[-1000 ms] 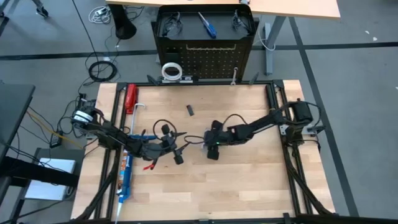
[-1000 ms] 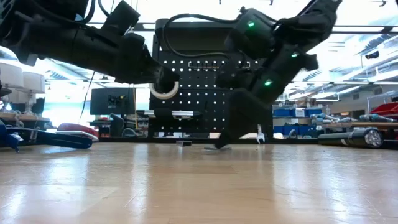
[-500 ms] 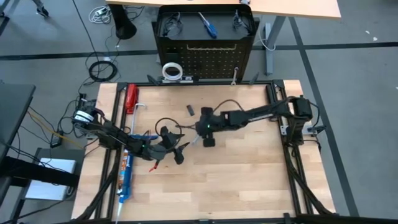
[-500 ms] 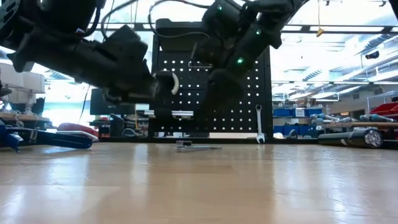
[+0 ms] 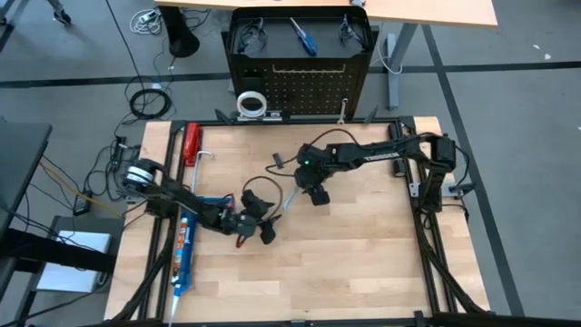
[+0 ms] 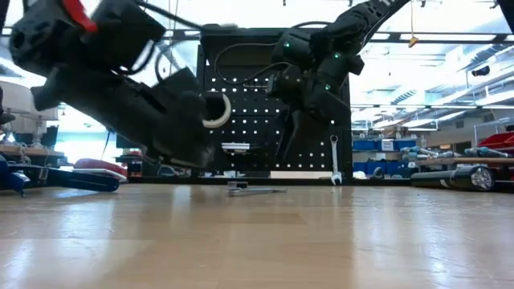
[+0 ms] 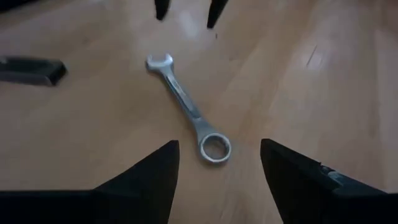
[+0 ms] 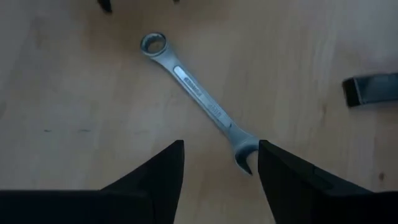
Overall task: Hang tools onto peg board
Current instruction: Hang the wrench onto the black pegboard
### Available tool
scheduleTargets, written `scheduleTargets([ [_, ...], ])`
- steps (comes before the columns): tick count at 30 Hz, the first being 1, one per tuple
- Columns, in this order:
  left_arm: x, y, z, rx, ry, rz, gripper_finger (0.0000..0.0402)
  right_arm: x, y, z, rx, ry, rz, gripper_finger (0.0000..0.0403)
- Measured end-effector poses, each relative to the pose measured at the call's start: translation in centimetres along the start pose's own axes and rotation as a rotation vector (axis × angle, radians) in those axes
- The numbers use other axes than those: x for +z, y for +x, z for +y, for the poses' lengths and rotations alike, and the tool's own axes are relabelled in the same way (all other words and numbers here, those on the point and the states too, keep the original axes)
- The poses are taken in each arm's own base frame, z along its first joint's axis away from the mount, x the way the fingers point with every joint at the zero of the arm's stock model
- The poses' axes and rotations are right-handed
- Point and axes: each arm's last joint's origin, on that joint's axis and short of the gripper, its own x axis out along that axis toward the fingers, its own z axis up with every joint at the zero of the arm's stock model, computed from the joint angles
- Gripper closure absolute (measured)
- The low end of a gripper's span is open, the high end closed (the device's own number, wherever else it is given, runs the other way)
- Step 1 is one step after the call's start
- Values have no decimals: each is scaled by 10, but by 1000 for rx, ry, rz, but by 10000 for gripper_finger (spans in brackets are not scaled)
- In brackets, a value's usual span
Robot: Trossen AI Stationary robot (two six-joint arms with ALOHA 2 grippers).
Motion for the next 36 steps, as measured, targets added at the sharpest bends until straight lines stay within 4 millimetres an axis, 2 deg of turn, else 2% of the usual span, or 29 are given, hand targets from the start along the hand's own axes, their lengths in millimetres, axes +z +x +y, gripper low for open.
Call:
scheduleTargets([
  [9,-3,30,-8,36,68,91,97,4,8,11,-80,-96,44,131],
  [14,-3,41,-7,45,58,103,92,8,9,16,-114,-111,47,114],
  [19,-4,46,0,66,40,129,137,9,10,21,-128,-118,53,120],
  [28,-7,45,4,99,65,167,322,6,9,24,-138,-106,103,138],
  [32,-8,45,4,86,76,185,326,6,-1,25,-147,-81,120,145],
  [36,-7,44,4,73,88,189,326,9,-19,27,-157,-58,97,150],
])
